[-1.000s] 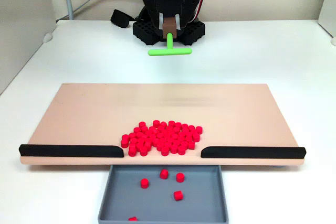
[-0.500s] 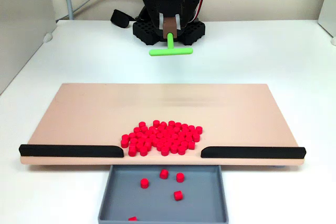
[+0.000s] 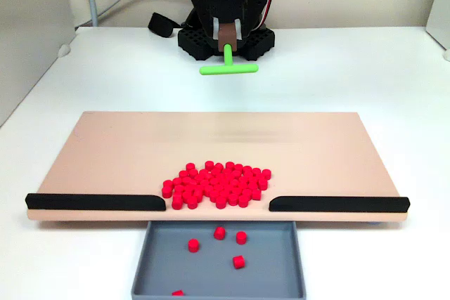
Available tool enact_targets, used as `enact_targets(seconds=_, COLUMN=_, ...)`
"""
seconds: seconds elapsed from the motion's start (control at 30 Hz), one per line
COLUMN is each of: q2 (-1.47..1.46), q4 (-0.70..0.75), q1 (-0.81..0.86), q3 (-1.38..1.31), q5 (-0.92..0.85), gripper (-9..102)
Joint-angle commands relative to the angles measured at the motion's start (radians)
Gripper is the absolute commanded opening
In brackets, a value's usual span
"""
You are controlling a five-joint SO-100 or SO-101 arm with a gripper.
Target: Gather the left side granules
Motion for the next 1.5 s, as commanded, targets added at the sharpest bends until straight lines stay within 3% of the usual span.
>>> enact_targets(seconds=0.0, q2=0.018, q4=-0.005, q1=0.003, q3=-0.020, q5=0.005, gripper=0)
enact_targets(seconds=0.87, q2=-0.018, q4=-0.008, q1=0.057, q3=-0.011, q5=0.054, gripper=0)
enact_targets(seconds=1.0, q2=-0.026, q4=-0.064, q1=-0.002, q3=-0.009, q5=0.279, gripper=0)
enact_targets(seconds=1.47, q2=-0.080, q4=-0.066, q1=-0.204, q3=-0.025, q5=1.098, gripper=0)
